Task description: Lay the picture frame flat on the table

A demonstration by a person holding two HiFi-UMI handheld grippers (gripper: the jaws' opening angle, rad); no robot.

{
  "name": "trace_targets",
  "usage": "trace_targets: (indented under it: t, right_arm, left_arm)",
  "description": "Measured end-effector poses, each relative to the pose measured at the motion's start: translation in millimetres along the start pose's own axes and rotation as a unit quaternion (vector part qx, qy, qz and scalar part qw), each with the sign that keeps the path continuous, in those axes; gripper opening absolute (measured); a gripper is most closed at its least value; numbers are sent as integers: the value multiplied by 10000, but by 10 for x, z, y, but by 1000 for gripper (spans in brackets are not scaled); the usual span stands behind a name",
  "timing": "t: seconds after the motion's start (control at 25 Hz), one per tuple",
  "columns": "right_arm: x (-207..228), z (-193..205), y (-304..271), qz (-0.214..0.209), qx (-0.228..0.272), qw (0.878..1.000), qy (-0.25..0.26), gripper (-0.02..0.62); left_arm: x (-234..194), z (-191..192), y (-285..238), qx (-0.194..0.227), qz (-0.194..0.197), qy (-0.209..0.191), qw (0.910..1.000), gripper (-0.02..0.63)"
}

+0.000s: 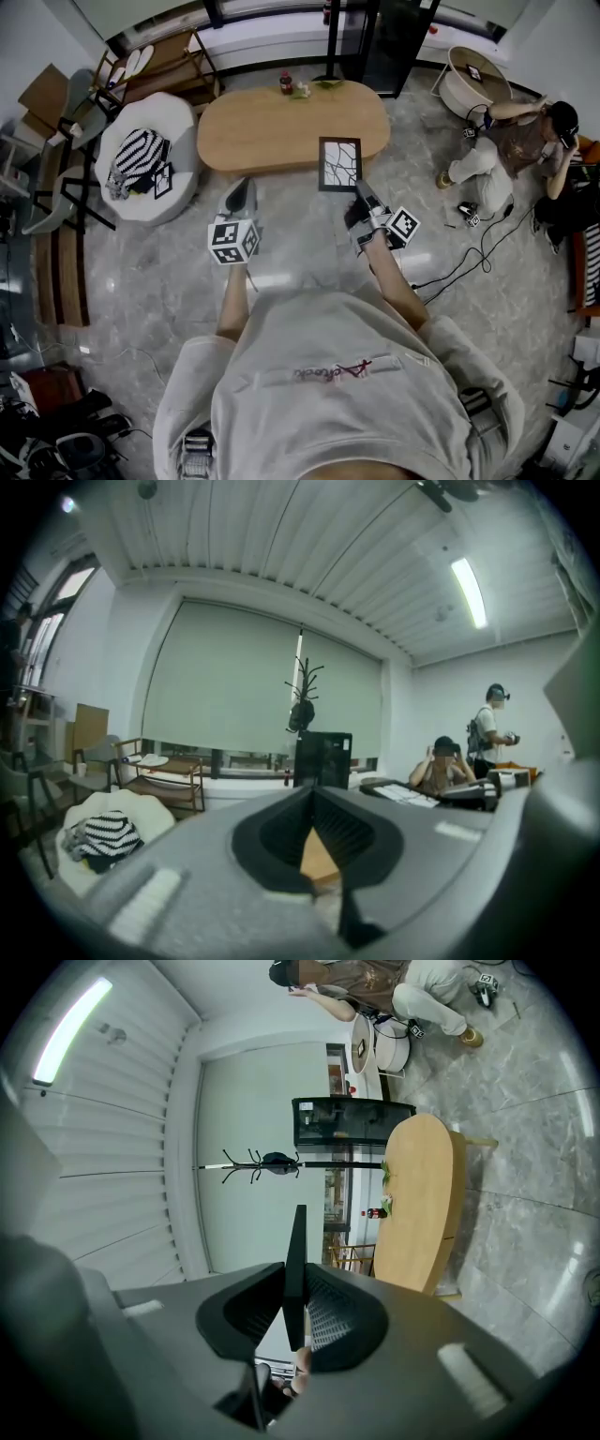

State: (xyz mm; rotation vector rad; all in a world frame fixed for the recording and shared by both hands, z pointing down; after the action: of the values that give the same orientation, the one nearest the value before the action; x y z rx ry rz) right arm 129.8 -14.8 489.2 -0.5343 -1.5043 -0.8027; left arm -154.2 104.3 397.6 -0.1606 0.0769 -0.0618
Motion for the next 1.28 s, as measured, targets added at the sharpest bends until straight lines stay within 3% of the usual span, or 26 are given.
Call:
trace_targets:
  t: [0.64, 1.28]
  right_arm:
    - [177, -16, -162, 143, 190, 9997, -11, 75]
    - [412, -165, -687, 191, 129, 9997, -113, 75]
  left_arm:
    - [-173, 115, -259, -115, 184, 13, 9998, 0]
    - [-456, 154, -695, -258, 49, 35, 9996, 0]
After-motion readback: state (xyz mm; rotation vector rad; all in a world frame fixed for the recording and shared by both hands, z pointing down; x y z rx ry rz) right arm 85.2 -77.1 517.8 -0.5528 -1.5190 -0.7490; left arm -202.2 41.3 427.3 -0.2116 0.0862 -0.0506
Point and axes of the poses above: the fingertips, and each gripper's own axes: y backward along the fingers, x to its right, z out of its underside, the point moved 4 cm from there along y, backward along the fingers, and after that the axes turned 4 degrees about -z, right-handed, at the moved point
